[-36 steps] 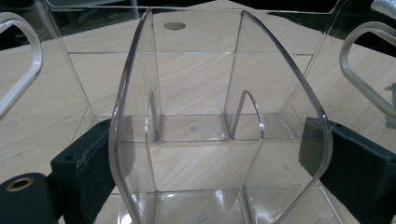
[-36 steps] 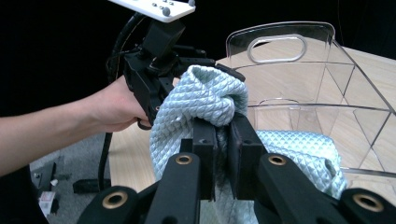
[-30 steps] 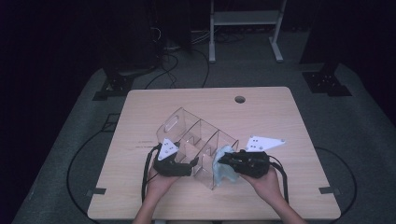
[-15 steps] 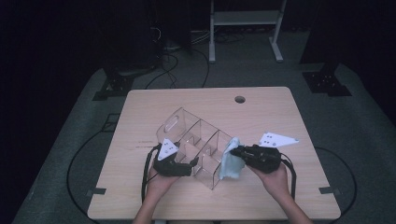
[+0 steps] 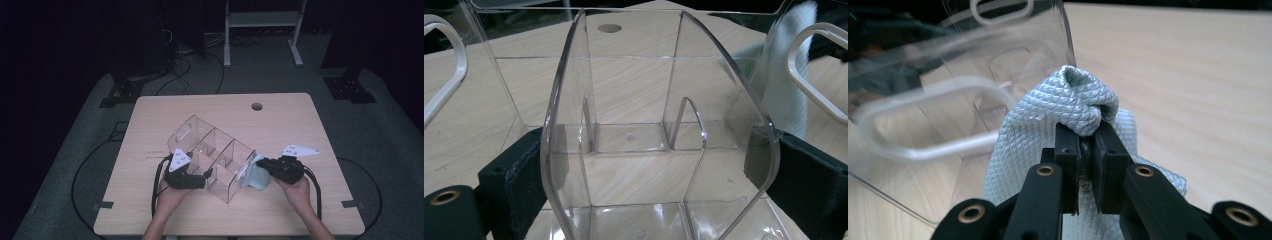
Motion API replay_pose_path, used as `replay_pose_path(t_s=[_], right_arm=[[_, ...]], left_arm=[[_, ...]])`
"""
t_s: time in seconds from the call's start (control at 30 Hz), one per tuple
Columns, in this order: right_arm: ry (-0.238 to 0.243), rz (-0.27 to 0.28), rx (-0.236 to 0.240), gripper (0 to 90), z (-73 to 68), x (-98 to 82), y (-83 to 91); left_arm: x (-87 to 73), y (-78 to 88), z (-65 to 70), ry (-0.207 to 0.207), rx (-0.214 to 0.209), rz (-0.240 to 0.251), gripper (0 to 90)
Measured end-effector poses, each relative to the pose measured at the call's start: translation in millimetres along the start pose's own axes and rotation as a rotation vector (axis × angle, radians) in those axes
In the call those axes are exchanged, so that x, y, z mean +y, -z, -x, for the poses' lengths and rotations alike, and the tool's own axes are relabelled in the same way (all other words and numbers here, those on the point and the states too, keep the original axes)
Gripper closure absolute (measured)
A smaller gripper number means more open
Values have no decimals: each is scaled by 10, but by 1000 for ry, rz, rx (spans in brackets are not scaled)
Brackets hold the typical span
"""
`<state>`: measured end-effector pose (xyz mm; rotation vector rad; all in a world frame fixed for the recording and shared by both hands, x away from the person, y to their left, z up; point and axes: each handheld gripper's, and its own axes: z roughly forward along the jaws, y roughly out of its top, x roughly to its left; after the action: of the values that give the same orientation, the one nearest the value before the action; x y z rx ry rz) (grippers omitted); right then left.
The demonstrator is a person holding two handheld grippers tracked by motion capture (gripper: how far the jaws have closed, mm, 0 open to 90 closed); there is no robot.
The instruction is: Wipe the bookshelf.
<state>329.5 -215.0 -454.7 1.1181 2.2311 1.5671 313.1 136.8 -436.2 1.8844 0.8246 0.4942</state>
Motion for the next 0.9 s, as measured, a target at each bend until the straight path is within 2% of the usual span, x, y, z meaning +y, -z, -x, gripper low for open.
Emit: replay_pose_path(t_s=[0.2, 0.27, 0.37, 0.5, 0.53, 0.57, 0.67, 0.73, 0.9], right_arm=[[-26, -57, 12, 824, 34, -189, -156], [-33, -55, 15, 824, 34, -186, -150], [-25, -22, 20, 824, 7, -130, -107], [-26, -23, 24, 824, 11, -146, -135], [-28, -30, 24, 824, 19, -166, -151], [-16, -62, 11, 824, 24, -213, -194], [-21, -85, 11, 823, 34, -258, -231], [-23, -84, 12, 823, 35, -250, -227], [-1, -24, 24, 824, -27, -120, -124]], left_arm=[[3, 0, -1, -2, -1, -2, 70], [1, 0, 1, 0, 0, 0, 70], [0, -2, 4, -1, 1, 0, 70], [2, -4, 2, -3, 0, -1, 70], [2, -5, 2, -2, 0, 1, 70], [1, -4, 2, -2, 0, 1, 70], [-3, -4, 2, -1, 1, 3, 70], [-2, -4, 2, -2, 0, 2, 70], [-1, -9, 1, 1, 0, 4, 70]])
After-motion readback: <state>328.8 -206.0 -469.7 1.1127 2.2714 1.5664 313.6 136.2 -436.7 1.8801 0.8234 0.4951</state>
